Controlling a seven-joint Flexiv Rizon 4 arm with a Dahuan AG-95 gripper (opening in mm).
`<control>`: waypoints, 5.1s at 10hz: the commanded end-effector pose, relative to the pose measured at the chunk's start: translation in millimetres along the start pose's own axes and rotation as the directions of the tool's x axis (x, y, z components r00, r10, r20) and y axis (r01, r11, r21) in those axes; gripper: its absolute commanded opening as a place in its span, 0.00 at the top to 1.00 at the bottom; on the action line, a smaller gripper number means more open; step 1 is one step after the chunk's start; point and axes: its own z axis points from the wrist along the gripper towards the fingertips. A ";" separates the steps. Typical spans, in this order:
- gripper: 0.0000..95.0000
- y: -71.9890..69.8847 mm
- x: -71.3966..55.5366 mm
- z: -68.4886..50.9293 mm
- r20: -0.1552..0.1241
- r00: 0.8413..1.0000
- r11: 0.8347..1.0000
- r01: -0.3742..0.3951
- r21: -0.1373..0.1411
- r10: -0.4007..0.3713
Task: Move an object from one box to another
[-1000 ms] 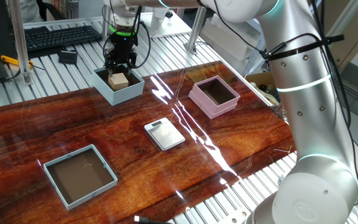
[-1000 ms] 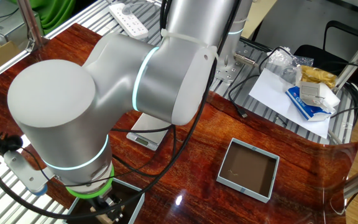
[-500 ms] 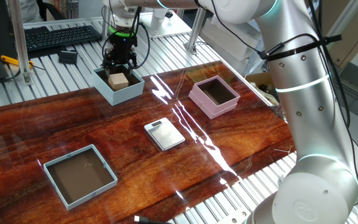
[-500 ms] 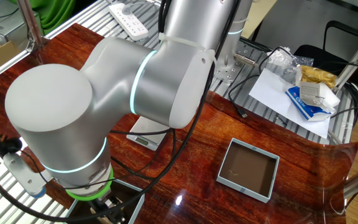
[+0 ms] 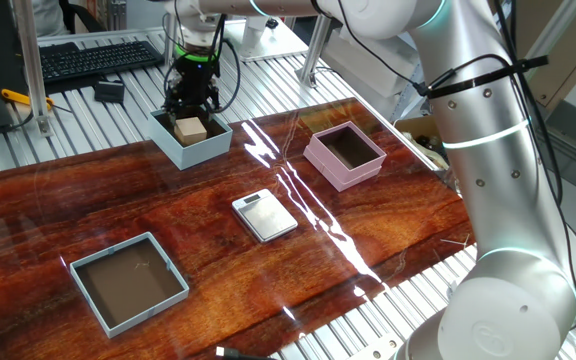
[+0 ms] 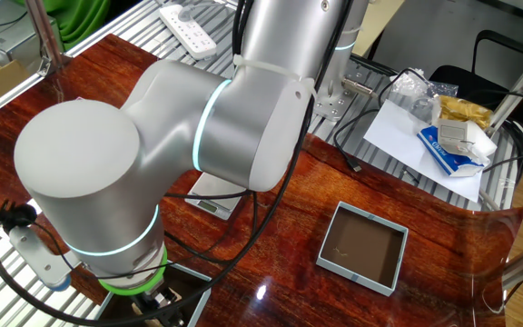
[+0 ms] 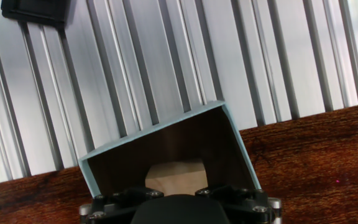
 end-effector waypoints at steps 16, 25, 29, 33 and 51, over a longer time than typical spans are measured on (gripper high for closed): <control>0.40 1.4 0.2 16.7 0.014 0.999 0.999 0.039 0.006 -0.039; 1.00 1.3 0.3 15.5 0.039 0.997 0.998 0.066 0.003 -0.066; 1.00 0.2 1.2 2.9 0.038 0.997 0.998 0.070 0.004 -0.070; 1.00 -2.2 3.2 -12.4 0.037 0.996 0.997 0.077 0.009 -0.077; 1.00 -59.3 34.7 -102.6 0.040 0.988 0.989 0.150 0.008 -0.151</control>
